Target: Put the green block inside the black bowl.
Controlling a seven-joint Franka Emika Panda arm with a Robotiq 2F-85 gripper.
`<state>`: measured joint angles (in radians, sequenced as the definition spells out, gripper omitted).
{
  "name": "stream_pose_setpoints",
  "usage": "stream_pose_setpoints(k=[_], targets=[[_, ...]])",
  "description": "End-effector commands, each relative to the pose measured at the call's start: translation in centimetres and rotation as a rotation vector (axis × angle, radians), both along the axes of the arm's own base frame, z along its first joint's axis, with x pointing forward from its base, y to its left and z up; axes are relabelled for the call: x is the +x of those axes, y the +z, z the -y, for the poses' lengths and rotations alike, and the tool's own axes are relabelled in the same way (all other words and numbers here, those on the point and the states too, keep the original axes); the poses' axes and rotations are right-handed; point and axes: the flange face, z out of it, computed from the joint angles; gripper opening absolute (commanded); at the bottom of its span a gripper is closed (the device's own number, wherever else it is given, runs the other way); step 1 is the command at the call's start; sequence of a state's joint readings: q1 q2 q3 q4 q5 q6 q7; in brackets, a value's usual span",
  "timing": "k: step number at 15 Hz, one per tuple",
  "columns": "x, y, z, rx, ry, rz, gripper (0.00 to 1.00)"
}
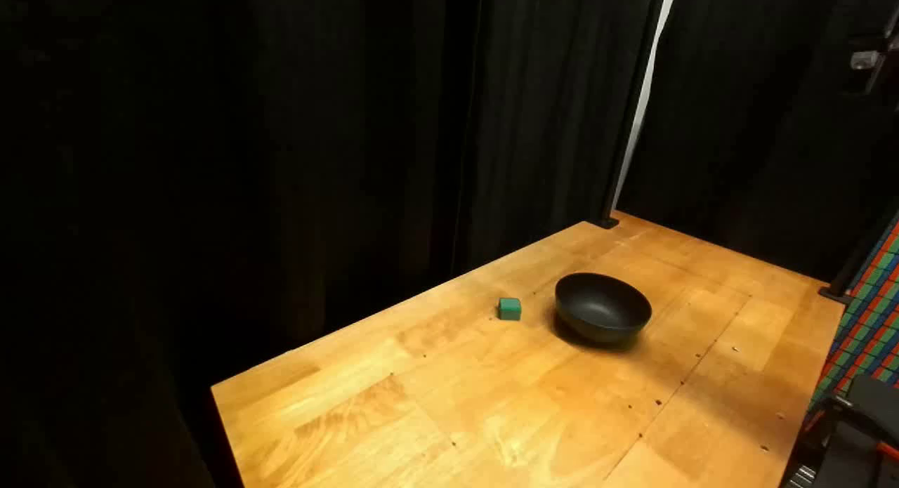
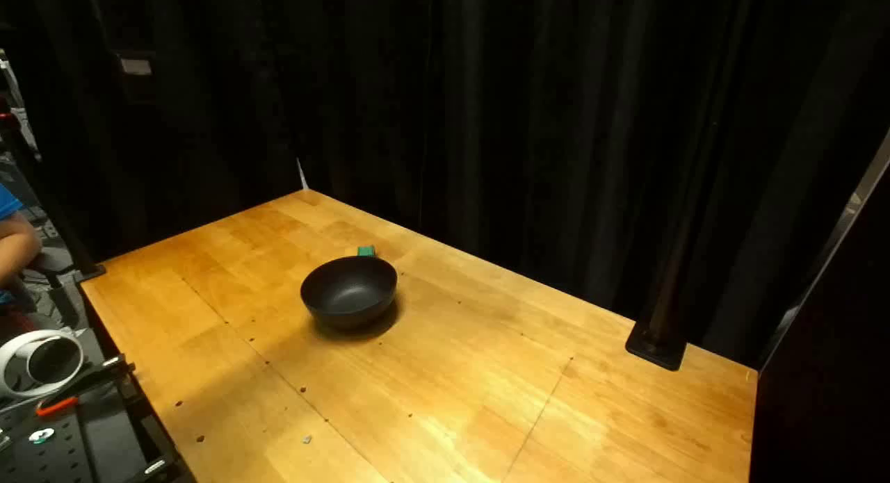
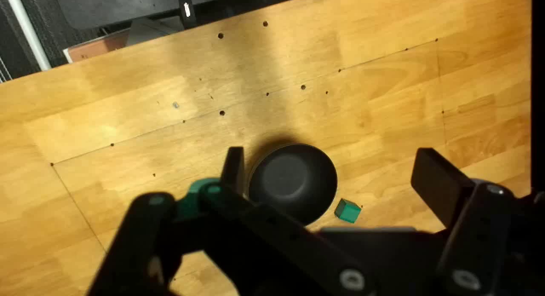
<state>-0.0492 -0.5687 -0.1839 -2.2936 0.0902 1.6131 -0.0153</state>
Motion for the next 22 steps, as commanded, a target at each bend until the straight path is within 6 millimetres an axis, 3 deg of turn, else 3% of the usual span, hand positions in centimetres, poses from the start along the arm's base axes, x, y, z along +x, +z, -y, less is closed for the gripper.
stream_pose_setpoints(k=[1, 5, 9, 16, 22], targets=[[0.1, 0.3, 0.0, -0.001, 0.0, 0.004, 1.0], [-0.1, 0.9, 0.1, -0.002, -0.001, 0.018, 1.0], [3.8, -4.3, -5.4, -0.1, -0.005, 0.032, 1.0], [9.8, -15.5, -16.8, -0.197, -0.061, 0.082, 1.0], [12.5, -23.5, -22.8, -0.179, -0.102, 0.195, 1.0]])
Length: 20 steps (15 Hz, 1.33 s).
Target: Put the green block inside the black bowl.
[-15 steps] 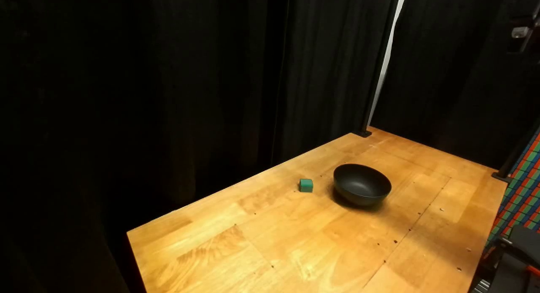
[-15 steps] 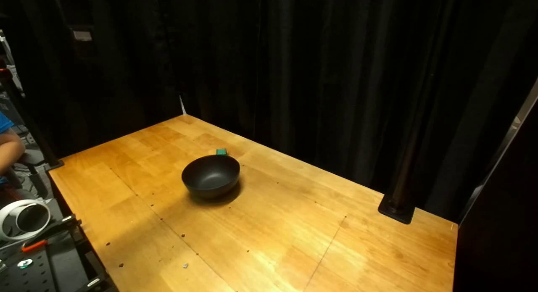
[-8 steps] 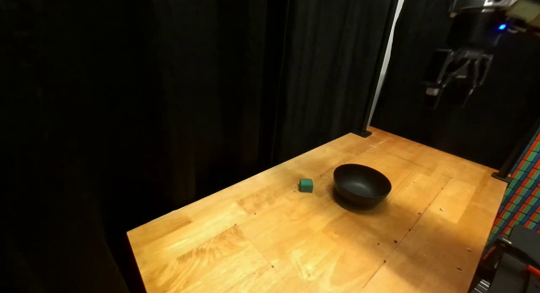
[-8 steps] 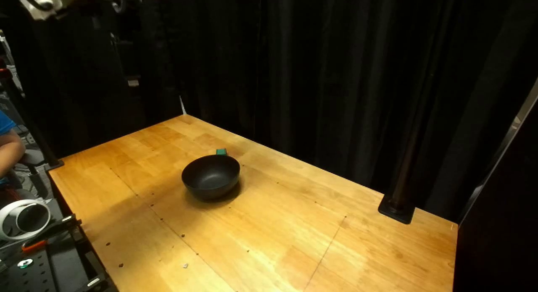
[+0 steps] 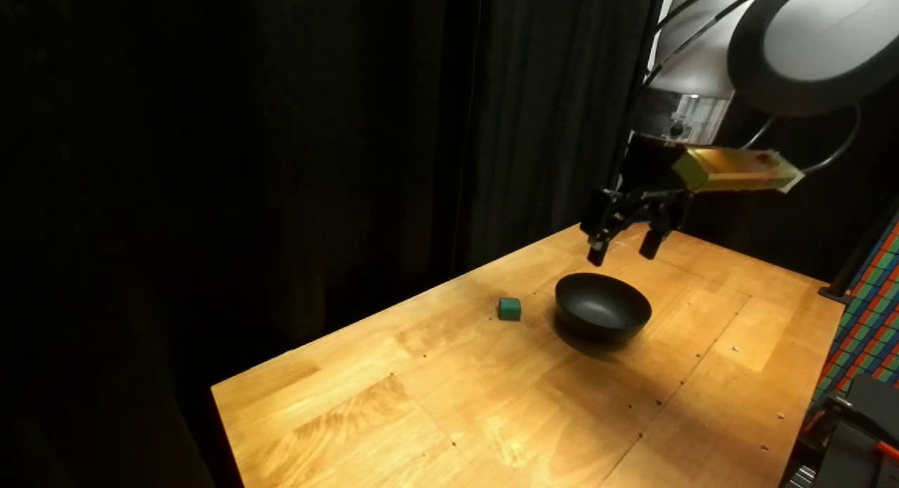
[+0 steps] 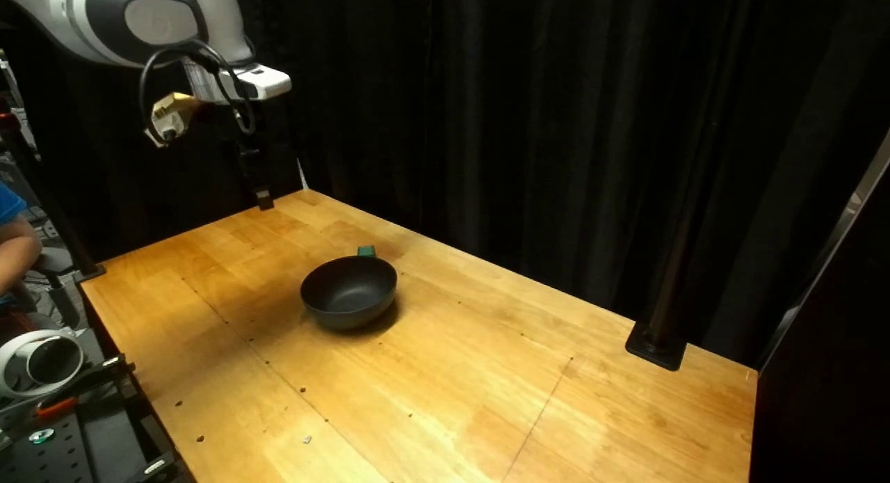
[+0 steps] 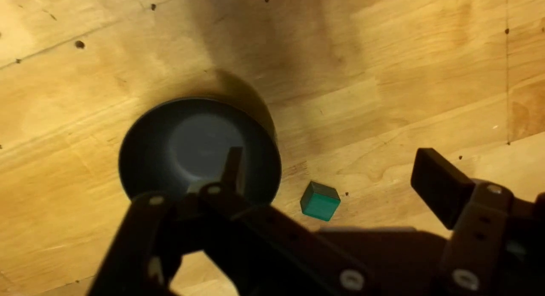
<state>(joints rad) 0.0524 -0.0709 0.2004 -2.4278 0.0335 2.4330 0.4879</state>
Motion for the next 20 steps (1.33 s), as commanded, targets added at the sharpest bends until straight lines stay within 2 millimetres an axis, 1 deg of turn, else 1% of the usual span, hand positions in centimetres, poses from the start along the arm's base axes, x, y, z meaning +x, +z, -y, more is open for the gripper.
stream_pose_setpoints(k=[1, 4, 6, 9, 11, 14, 16, 17, 19, 20], targets=[[1.7, -3.9, -2.6, 0.001, -0.028, 0.076, 1.0], [2.6, -7.4, -3.9, -0.018, -0.033, 0.123, 1.0], [3.3, -9.2, -4.5, -0.026, -0.046, 0.152, 1.0], [4.6, -11.7, -5.5, -0.034, -0.052, 0.15, 1.0], [5.8, -13.0, -6.3, -0.039, -0.044, 0.132, 1.0], [7.9, -14.2, -7.4, -0.047, -0.038, 0.138, 1.0], [9.1, -14.6, -7.9, -0.053, -0.048, 0.171, 1.0], [9.4, -14.8, -8.1, -0.05, -0.045, 0.169, 1.0], [8.9, -14.4, -8.4, -0.03, -0.031, 0.177, 1.0], [9.0, -13.9, -8.2, -0.02, -0.041, 0.19, 1.0]])
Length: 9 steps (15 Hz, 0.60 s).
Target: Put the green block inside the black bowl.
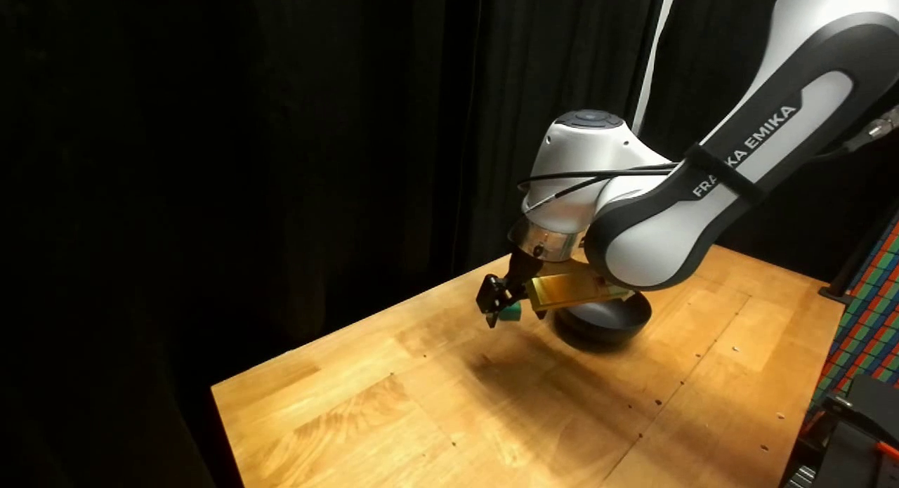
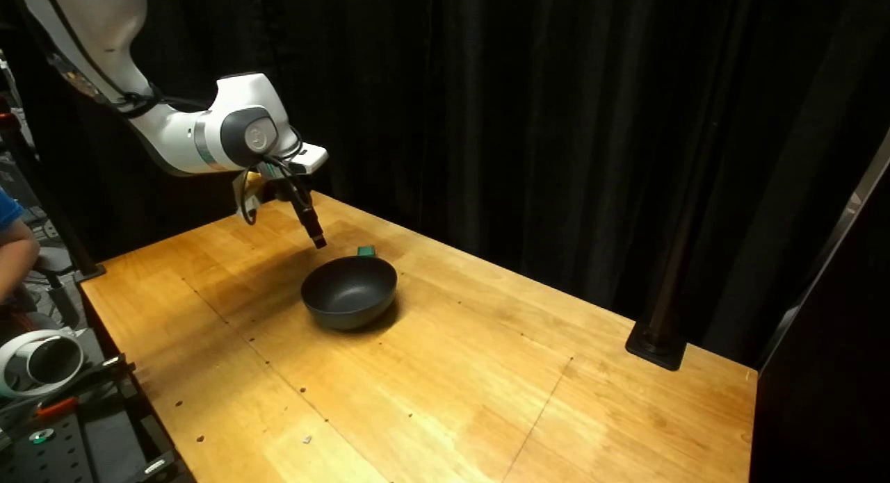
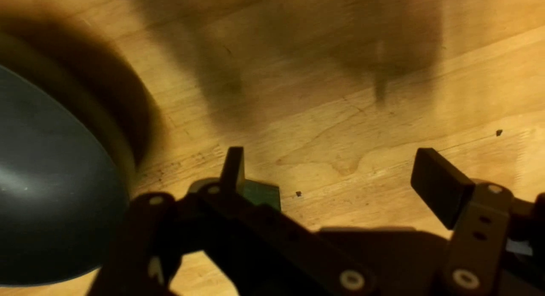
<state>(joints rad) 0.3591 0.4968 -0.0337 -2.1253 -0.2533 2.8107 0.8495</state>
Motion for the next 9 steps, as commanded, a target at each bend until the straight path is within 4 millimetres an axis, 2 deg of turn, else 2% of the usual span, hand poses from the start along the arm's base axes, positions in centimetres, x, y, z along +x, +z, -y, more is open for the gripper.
stream_pose_setpoints(k=[1, 5, 9], targets=[[0.8, 1.4, -0.2, 0.036, -0.017, 0.046, 1.0], [3.1, 1.8, 3.0, 0.015, -0.111, 0.111, 1.0], [4.5, 1.4, 5.7, -0.01, -0.18, 0.134, 1.0]])
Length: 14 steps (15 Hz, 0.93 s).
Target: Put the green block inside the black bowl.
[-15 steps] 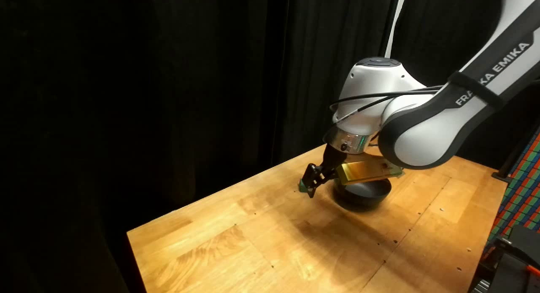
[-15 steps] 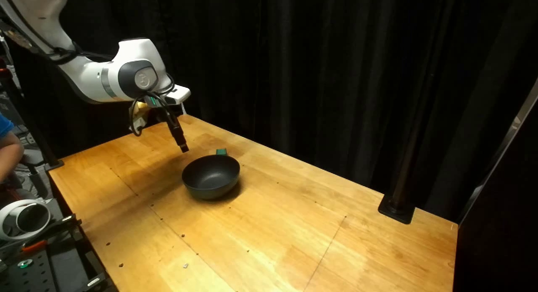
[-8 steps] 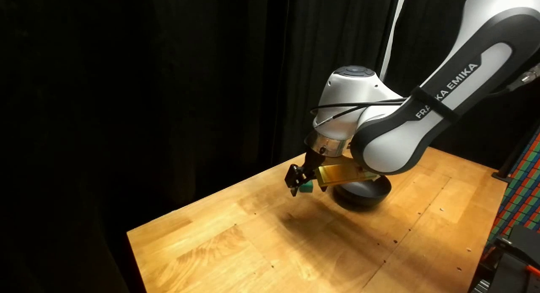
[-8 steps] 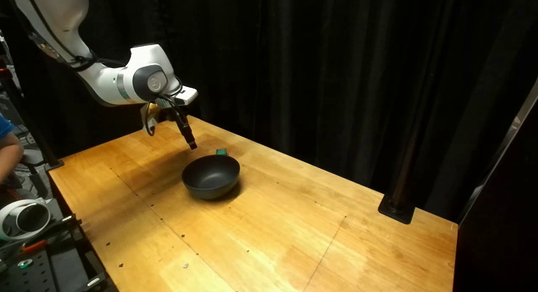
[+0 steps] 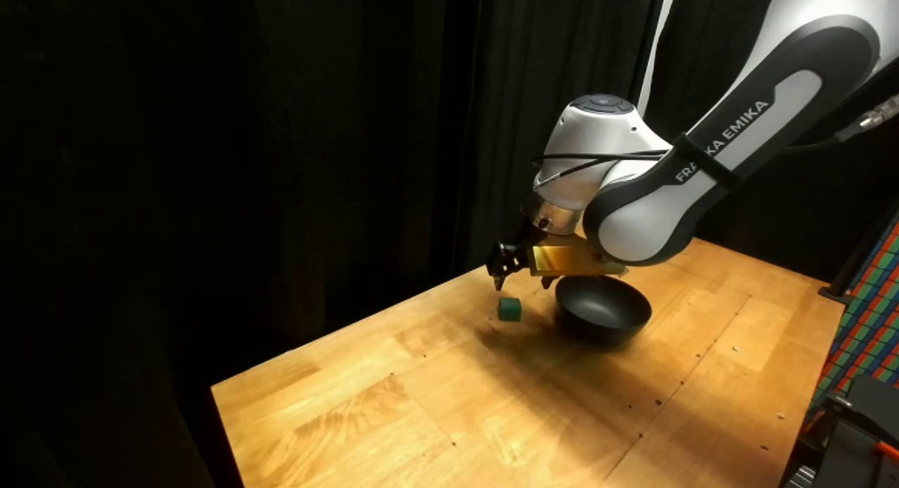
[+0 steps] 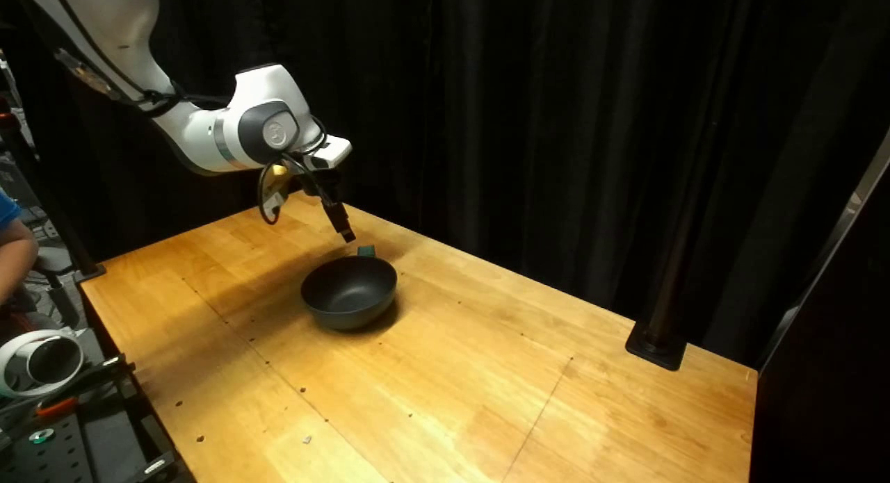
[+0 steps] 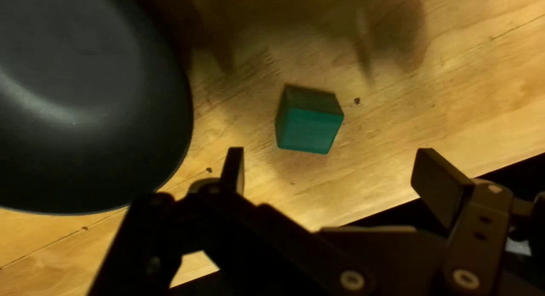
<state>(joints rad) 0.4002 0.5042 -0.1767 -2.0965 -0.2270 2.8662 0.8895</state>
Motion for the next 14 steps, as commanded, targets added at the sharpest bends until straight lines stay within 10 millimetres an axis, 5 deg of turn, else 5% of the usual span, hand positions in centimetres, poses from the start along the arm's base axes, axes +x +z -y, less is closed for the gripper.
stream_pose_setpoints(k=[1, 14], targets=[[1.4, -0.5, 0.8, -0.002, -0.057, 0.042, 1.0], [1.4, -5.6, -1.3, -0.017, -0.096, 0.073, 1.0]])
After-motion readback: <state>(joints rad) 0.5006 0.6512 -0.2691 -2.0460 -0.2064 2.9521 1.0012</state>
